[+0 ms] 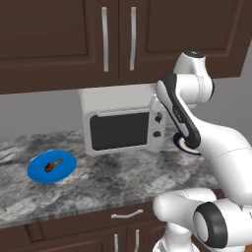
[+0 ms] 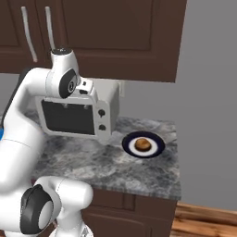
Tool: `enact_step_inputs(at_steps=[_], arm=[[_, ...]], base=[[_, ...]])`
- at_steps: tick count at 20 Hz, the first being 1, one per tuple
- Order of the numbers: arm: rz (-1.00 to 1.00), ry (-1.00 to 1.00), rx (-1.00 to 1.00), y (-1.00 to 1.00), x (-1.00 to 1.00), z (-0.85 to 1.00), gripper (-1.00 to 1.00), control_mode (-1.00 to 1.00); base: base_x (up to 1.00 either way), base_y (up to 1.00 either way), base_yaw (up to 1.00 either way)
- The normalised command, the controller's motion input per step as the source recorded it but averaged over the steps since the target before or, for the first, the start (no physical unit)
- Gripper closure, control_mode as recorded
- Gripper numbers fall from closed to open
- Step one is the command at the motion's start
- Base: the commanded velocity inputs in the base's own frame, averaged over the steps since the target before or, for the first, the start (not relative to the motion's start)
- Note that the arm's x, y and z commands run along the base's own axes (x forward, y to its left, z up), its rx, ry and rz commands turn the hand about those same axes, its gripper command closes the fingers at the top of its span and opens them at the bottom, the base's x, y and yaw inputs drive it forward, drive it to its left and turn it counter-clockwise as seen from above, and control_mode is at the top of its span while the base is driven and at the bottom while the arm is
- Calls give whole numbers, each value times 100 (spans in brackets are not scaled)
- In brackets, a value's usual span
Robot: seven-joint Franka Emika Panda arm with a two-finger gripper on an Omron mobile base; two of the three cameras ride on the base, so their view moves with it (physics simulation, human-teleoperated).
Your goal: Open the toaster oven door. Place the bread on the bottom rack in the toaster oven and place the chicken drumstick on the top rack.
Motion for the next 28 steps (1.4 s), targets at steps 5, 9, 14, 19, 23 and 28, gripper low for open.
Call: enact_step_inputs(at_steps=[5, 9, 14, 19, 23, 28], arm=[[0, 0, 0, 0, 0, 0, -100, 100], [0, 0, 0, 0, 0, 0, -100, 100], [0, 0, 0, 0, 0, 0, -100, 100], [0, 0, 0, 0, 0, 0, -100, 100], [0, 0, 0, 0, 0, 0, -100, 100], [0, 0, 0, 0, 0, 0, -100, 100]], base=[[0, -44, -2], [3, -45, 0], [6, -47, 0], [5, -40, 0], [0, -9, 0], [0, 0, 0]])
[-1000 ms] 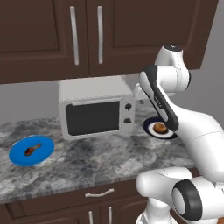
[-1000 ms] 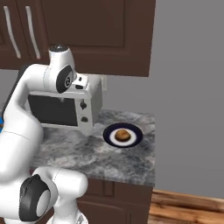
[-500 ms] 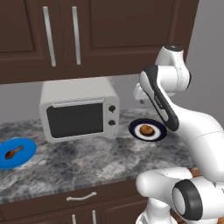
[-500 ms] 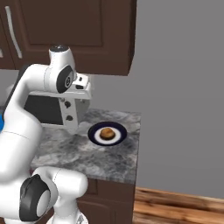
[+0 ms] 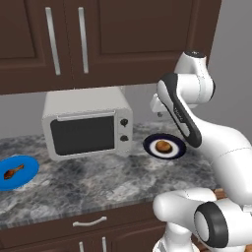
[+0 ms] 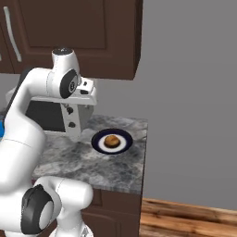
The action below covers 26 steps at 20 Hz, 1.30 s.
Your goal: Open the toaster oven door. Place the bread on the bottom rack in the toaster oven and place the chicken drumstick on the top rack.
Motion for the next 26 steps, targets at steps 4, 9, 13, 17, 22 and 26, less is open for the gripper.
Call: enact_step_inputs(at_steps=[4, 9, 13, 17, 22, 26], arm=[[0, 0, 0, 0, 0, 0, -100, 100], [0, 0, 0, 0, 0, 0, -100, -100], [9, 1, -17, 14, -7, -5, -100, -100], [27, -1, -26, 33, -16, -5, -100, -100], [27, -11, -25, 36, -16, -5, -100, -100], [18, -20, -30, 52, -10, -10, -100, -100]], base=[[0, 0, 0], [0, 0, 0], [0, 0, 0], [0, 0, 0], [0, 0, 0], [0, 0, 0]])
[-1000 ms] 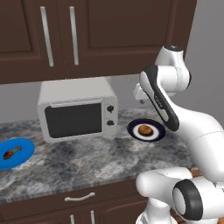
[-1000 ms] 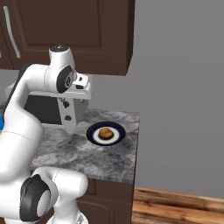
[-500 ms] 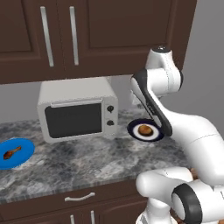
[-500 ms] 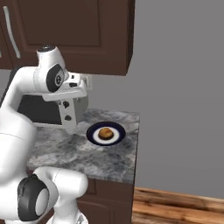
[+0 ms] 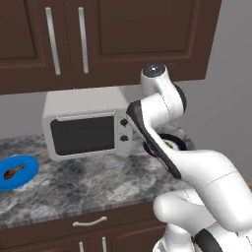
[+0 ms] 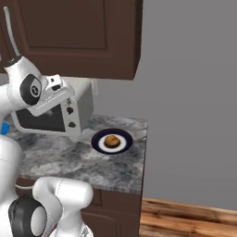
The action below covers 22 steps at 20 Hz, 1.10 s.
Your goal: Open the toaster oven door. Place the bread on the bottom rack in the toaster oven and place the chicken drumstick on the top rack.
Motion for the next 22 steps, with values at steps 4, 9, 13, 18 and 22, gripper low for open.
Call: enact_step_inputs(at_steps=[4, 9, 13, 18, 22], arm=[[8, -14, -39, 67, -3, -13, -100, -100], [15, -6, -15, 52, 1, -7, -100, -100], [2, 1, -10, 38, 12, 0, -100, -100], [11, -1, -7, 46, 2, -9, -100, -100], [2, 2, -2, 46, 17, -2, -100, -100]], base=[[0, 0, 0], [0, 0, 0], [0, 0, 0], [0, 0, 0], [0, 0, 0]])
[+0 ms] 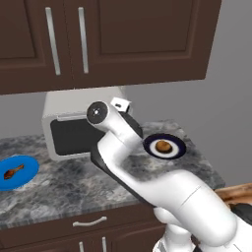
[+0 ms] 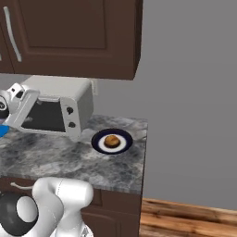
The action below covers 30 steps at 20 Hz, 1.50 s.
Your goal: Open the toaster oven door. Place the bread on the bottom rack in the toaster oven and place the chicken drumstick on the top rack.
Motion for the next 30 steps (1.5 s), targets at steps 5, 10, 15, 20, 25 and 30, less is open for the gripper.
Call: enact_step_inputs(at_steps=[5, 10, 15, 20, 25, 30], arm=[[3, 14, -1, 42, 25, 0, -100, -100], [5, 12, 0, 33, 32, -1, -100, -100], [9, 1, -8, 35, 6, -5, -100, -100], [8, 0, -1, 15, 13, -4, -100, -100], [28, 0, 0, 1, 9, -11, -100, -100], [29, 0, 0, 0, 13, -14, -100, -100]], base=[[0, 0, 0], [0, 0, 0], [0, 0, 0], [0, 0, 0], [0, 0, 0], [0, 0, 0]])
